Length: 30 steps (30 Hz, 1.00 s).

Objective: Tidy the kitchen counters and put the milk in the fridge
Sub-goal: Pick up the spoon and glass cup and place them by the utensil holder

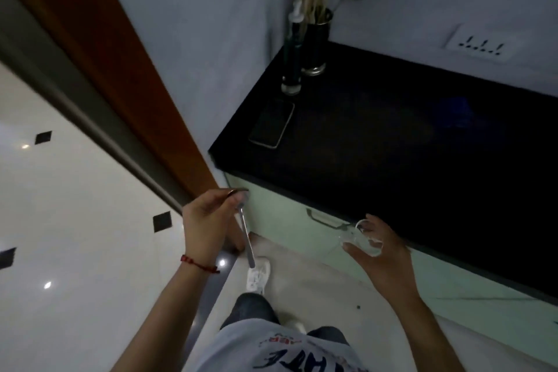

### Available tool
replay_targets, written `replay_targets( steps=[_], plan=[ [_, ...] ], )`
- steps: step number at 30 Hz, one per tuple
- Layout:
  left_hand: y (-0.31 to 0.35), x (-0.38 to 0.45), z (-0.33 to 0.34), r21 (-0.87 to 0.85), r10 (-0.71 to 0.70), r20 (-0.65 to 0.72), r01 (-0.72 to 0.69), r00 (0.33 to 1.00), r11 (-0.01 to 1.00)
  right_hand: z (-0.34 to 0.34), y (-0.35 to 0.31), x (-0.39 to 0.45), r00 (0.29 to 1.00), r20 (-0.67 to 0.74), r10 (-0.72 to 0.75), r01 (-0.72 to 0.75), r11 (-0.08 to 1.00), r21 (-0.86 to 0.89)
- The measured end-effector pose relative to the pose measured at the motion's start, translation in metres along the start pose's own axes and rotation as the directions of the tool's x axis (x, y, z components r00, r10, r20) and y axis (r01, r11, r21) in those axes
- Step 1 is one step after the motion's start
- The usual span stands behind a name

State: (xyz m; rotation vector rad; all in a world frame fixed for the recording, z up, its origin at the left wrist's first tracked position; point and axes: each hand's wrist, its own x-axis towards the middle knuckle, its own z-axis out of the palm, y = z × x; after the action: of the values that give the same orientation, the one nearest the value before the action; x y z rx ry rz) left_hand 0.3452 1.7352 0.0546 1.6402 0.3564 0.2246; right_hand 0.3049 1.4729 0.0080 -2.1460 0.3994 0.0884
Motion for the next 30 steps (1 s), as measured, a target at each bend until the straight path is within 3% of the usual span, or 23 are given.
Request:
replay_targets(
  steps=[6,12,19,23,30],
  plan=[
    [0.024,0.095,0.037,-0.118,0.082,0.252,-0.054,0.964,0.992,0.016,-0.034,0.051,0.98,-0.184,0.071,-0.058,0.995,0.075],
    [0.05,0.166,0.072,-0.079,0.11,0.345,-0.088,0.932,0.993,0.03,-0.066,0.091,0.968,-0.229,0.1,-0.075,0.991,0.112],
    [0.073,0.213,0.117,-0.05,0.203,0.33,-0.198,0.922,0.979,0.023,-0.079,0.135,0.962,-0.263,0.079,-0.06,0.995,0.082],
    [0.1,0.237,0.15,-0.024,0.348,0.293,-0.357,0.891,0.934,0.011,-0.083,0.163,0.969,-0.241,0.057,-0.042,0.997,0.069],
    [0.167,0.293,0.217,-0.031,0.512,0.211,-0.518,0.833,0.855,-0.017,-0.101,0.216,0.977,-0.211,-0.025,0.035,0.999,0.042]
  ],
)
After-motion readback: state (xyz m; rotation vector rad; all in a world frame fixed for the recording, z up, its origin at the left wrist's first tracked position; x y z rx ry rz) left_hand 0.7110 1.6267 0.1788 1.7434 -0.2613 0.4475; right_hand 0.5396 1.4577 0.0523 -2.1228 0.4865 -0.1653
